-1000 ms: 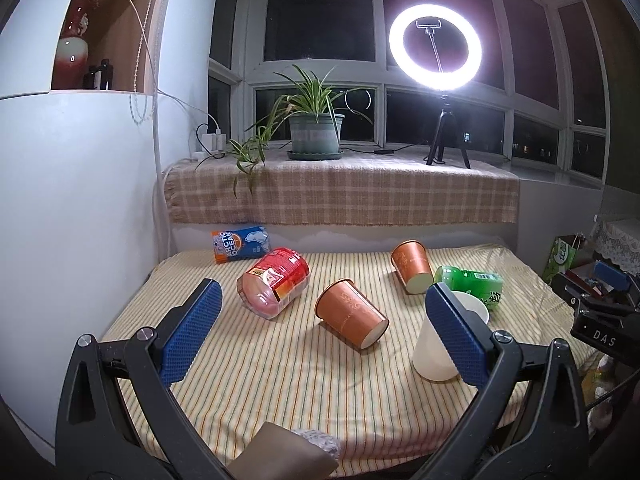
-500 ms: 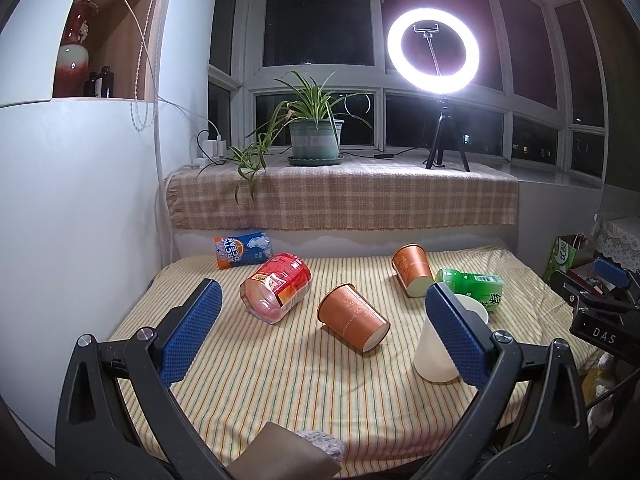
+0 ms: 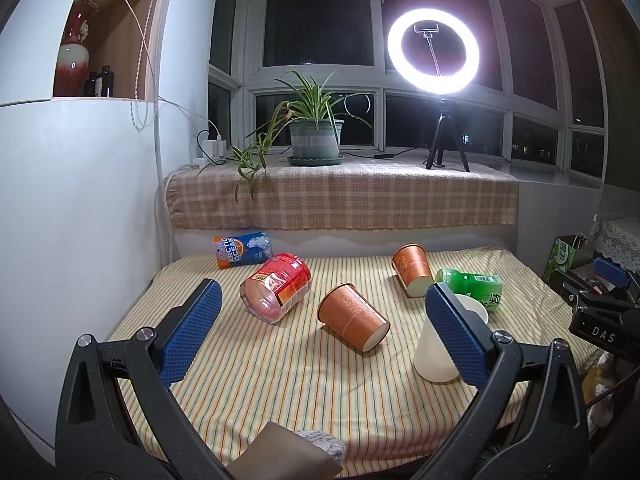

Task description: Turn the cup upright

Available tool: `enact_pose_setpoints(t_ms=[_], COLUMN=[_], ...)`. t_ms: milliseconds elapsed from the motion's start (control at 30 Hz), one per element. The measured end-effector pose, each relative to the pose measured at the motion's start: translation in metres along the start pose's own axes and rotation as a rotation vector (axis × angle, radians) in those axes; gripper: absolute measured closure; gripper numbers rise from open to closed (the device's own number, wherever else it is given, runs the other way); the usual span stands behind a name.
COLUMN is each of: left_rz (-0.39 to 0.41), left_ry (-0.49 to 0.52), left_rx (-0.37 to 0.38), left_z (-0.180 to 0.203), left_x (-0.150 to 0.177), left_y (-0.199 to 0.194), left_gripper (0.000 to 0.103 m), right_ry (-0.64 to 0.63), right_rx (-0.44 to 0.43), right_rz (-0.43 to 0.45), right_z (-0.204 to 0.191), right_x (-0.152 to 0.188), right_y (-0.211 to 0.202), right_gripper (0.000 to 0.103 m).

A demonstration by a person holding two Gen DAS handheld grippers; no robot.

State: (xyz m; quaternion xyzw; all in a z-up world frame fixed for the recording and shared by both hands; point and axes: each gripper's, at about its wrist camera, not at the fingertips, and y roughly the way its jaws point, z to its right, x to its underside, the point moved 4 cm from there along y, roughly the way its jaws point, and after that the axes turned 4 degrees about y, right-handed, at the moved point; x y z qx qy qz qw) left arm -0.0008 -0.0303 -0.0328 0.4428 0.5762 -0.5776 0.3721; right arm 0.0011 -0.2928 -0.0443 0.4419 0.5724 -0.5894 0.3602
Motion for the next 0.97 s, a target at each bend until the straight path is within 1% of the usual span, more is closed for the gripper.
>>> enact_pose_setpoints(t_ms=[333, 833, 900, 967], left_rz=[-0.016, -0.02, -0.014, -0.019], left_ry=[0.017, 0.008, 0.003, -0.001], left_rx=[0.006, 0.007, -0.017, -0.025], left_z=[0.0019, 0.0039, 0.0021, 0.0004], left_x=[0.0019, 0.0034, 0.0034, 0.004], left_y=[0.0009, 0.005, 0.0061, 0.0094], left_gripper=[0.0, 0.0, 0.0, 0.0], right_ry=[0.007, 0.002, 0.0, -0.003], right_rx=[0.002, 0.007, 0.006, 0.005], right_rz=[-0.005, -0.013, -0.016, -0.019], right_z=[0.001, 0.0024, 0.002, 0.0017], right_x=[0.0003, 0.0037, 0.0045, 0.0054], right_y=[0.0015, 0.0038, 0.0039, 0.0044], right_gripper=[0.011, 0.011, 0.011, 0.011])
